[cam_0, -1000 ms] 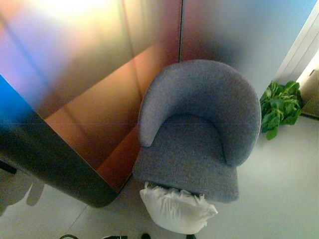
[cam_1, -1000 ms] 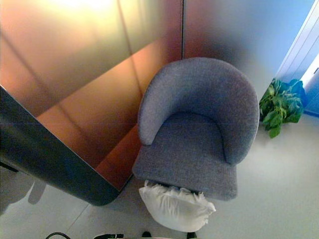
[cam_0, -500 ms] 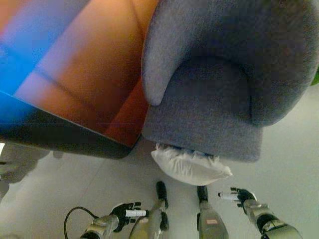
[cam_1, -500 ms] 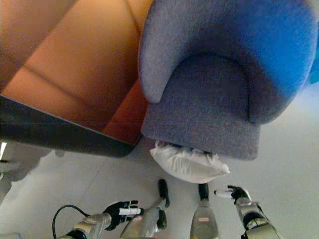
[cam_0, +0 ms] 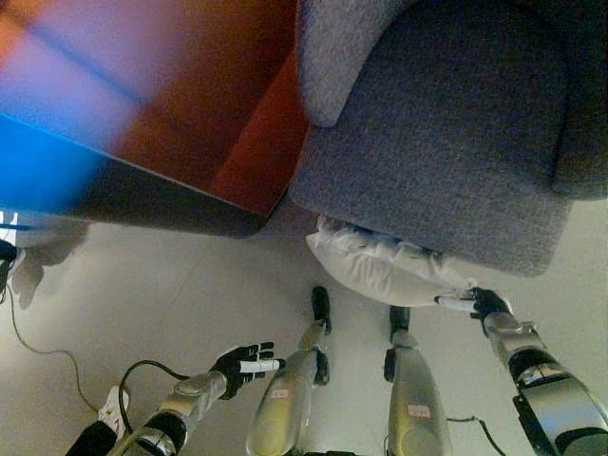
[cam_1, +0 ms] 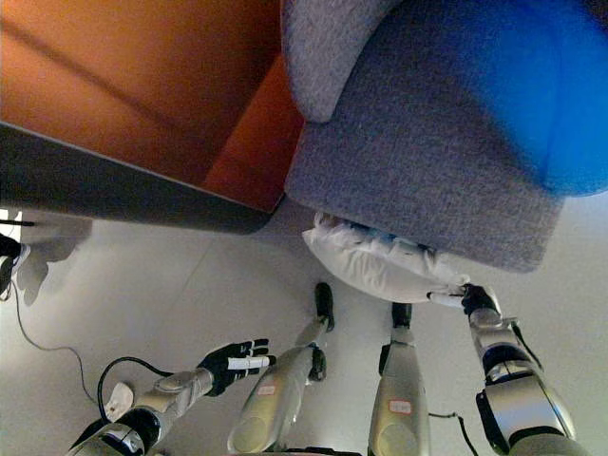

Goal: Pick up the pillow and put it on the sofa.

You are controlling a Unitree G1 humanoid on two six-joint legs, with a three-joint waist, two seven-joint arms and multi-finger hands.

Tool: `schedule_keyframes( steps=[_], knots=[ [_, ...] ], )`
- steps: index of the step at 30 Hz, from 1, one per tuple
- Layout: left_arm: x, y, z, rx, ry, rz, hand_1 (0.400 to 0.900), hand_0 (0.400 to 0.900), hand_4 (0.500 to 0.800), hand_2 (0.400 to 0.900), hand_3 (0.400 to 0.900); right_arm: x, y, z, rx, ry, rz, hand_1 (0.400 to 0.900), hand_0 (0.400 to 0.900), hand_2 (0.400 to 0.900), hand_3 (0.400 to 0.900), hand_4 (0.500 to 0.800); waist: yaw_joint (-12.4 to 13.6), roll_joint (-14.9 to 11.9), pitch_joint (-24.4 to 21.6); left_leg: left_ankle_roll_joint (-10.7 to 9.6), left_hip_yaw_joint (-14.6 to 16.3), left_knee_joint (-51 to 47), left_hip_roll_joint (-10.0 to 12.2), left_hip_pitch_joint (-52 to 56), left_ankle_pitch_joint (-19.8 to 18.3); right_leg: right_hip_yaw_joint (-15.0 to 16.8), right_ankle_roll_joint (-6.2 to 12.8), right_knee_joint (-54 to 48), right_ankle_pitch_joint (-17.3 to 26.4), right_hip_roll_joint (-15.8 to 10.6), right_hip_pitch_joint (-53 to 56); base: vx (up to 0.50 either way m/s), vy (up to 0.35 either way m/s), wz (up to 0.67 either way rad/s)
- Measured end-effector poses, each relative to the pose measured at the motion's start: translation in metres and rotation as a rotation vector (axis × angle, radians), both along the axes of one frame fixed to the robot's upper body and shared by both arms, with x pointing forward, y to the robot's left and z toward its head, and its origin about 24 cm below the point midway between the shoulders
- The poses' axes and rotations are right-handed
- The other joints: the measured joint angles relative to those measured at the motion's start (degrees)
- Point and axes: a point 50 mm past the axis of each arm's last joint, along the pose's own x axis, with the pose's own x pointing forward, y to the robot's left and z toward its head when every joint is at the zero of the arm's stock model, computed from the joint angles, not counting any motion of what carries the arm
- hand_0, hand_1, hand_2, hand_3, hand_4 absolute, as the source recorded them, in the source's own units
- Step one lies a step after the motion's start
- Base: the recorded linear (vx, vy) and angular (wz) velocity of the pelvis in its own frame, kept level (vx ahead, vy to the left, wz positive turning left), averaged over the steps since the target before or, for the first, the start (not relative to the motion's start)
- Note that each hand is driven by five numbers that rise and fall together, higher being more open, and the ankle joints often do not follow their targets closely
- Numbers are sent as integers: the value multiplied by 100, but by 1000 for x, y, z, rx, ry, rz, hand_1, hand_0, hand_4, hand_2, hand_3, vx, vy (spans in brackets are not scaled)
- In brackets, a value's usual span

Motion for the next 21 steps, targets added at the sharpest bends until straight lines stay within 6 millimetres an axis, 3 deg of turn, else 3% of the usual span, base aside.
schedule_keyframes(
  steps=[2, 9, 21],
  knots=[
    [9, -2, 10, -29, -61, -3, 900, 900, 800, 900, 900, 8, -7, 15, -20, -40, 3, 900, 900, 900, 900, 800, 110, -4, 53, 17, 1, 73, -121, -277, 64, 67, 30, 551, -192, -136, -485, -56, -34, 3],
    [21, -7, 26, -100, -139, -3, 900, 900, 800, 900, 900, 25, -18, 49, -58, -121, 42, 900, 900, 900, 900, 800, 163, -10, 57, 5, -23, 179, -126, -832, 183, 85, -14, 838, -188, -153, -1135, -6, -5, 1],
    [18, -7, 24, -93, -138, 38, 900, 900, 800, 900, 900, 45, -13, 76, -32, -204, 78, 900, 900, 900, 900, 800, 259, -10, 57, 1, -81, 220, -103, -1251, 257, 52, -90, 963, -161, -134, -1554, -2, -7, 1]
  ],
)
